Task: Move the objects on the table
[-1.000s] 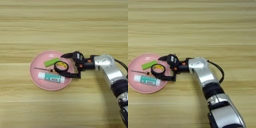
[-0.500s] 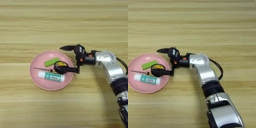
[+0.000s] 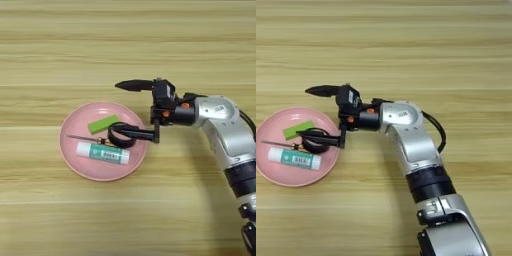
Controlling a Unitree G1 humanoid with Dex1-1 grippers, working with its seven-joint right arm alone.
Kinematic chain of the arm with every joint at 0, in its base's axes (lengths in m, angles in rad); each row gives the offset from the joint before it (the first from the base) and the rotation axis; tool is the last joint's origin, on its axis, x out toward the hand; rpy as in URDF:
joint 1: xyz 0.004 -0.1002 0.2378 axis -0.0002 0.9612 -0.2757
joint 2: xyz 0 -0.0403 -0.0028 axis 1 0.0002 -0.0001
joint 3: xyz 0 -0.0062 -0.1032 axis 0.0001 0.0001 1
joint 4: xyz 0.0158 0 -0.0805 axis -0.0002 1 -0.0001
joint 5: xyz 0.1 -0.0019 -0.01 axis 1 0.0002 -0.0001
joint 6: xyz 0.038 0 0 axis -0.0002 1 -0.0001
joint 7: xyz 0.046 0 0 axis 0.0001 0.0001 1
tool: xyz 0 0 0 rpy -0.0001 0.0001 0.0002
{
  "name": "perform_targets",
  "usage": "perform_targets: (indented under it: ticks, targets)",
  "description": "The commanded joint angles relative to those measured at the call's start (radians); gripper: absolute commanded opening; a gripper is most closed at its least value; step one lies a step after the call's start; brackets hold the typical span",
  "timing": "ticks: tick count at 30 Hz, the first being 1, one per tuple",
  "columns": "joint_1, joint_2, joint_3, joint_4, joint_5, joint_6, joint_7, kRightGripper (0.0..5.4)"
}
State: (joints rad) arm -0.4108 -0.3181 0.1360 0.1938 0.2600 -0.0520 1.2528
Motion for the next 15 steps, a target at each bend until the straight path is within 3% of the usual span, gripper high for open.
perform_targets:
  ticks: [1, 8, 15]
  targets:
    - [-0.037, -0.025, -0.018, -0.089, 0.032, 0.012, -0.027, 5.38]
    - [-0.005, -0.038, -0.005, -0.149, 0.044, 0.033, -0.015, 5.38]
    - [0.022, -0.063, 0.042, -0.162, 0.001, 0.025, 0.004, 5.38]
